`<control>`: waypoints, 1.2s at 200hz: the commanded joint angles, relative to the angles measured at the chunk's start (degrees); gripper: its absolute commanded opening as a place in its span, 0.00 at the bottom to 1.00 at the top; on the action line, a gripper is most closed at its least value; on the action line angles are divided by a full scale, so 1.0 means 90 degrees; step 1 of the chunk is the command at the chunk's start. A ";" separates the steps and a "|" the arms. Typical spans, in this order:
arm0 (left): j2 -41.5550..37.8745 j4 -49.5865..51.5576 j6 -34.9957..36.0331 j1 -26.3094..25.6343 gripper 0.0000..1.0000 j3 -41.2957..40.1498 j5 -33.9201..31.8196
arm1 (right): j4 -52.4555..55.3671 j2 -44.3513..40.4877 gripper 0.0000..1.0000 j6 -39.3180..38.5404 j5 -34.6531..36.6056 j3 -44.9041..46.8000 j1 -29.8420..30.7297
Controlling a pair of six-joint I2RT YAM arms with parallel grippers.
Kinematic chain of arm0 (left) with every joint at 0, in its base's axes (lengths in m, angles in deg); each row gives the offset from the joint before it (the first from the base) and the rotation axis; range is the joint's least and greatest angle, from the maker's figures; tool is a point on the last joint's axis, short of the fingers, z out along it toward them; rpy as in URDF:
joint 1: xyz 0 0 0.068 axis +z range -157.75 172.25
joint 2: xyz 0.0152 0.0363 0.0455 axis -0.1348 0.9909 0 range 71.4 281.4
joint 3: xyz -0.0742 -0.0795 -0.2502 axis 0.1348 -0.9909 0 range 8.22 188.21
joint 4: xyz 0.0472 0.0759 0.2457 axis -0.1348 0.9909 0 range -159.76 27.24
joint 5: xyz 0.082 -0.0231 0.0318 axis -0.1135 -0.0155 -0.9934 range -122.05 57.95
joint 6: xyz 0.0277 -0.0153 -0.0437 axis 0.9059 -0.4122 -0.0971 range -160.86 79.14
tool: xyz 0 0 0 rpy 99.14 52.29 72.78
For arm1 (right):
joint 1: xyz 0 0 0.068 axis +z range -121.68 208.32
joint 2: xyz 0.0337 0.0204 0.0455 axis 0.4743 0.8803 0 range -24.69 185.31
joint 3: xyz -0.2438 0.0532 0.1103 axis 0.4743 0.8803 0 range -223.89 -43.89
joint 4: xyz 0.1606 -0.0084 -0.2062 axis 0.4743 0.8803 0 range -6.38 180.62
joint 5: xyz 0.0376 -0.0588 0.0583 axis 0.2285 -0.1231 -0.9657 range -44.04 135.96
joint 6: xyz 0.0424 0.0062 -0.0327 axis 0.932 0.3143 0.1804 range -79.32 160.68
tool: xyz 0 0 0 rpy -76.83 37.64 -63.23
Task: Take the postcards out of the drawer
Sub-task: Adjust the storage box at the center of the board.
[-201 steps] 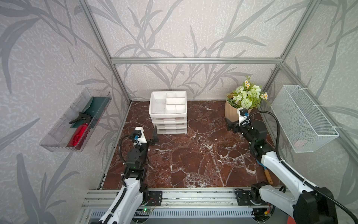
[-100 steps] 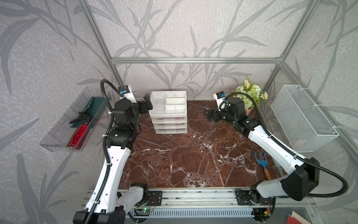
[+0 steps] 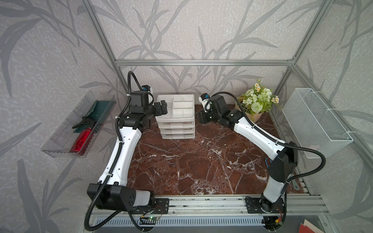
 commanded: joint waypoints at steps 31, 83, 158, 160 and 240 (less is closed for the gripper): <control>-0.0463 0.0505 0.0097 -0.0021 0.97 -0.0112 -0.0064 | 0.0764 0.0757 0.41 0.0028 0.0687 -0.1227 0.0363; -0.0868 0.0555 0.0097 -0.0021 0.97 -0.0264 -0.0066 | 0.1268 0.1336 0.34 0.0004 0.1402 -0.2073 0.0541; -0.1198 0.0420 0.0107 -0.0035 0.98 -0.0544 -0.0090 | 0.1572 0.1642 0.34 -0.0181 0.2096 -0.2508 0.0605; -0.1189 0.0416 0.0107 -0.0024 0.98 -0.0550 -0.0093 | 0.1588 0.1651 0.34 -0.0186 0.2107 -0.2524 0.0602; -0.1183 0.0511 0.0071 -0.0030 0.98 -0.0514 0.0020 | 0.2042 0.2294 0.35 -0.0352 0.2226 -0.3467 0.0581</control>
